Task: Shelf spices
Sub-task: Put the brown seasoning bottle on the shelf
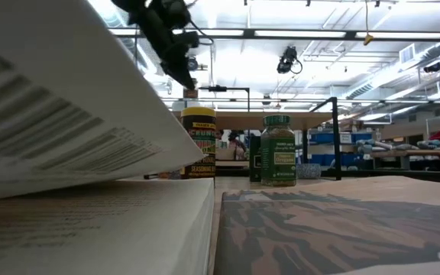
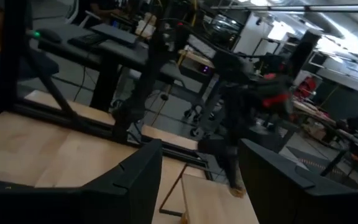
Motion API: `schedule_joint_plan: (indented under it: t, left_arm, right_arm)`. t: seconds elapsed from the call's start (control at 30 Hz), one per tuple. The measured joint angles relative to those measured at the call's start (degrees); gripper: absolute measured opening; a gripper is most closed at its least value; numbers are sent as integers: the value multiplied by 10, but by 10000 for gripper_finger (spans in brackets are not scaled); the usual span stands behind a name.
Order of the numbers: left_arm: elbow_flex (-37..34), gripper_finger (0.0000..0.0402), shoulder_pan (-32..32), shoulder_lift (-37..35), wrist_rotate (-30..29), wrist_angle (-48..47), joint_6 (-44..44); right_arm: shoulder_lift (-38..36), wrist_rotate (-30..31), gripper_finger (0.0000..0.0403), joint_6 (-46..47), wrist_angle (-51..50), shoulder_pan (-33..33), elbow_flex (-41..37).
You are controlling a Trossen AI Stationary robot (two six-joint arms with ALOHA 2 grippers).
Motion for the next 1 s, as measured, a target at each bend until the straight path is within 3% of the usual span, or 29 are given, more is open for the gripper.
schedule_joint_plan:
  t: [0.3, 1.0]
  left_arm:
    - [137, 165, 46, 111, 15, -104, 16]
    - [141, 165, 101, 140, 47, -137, 36]
  right_arm:
    - [-2, 0, 208, -31, 1, 2, 0]
    - [-2, 0, 208, -46, 1, 2, 0]
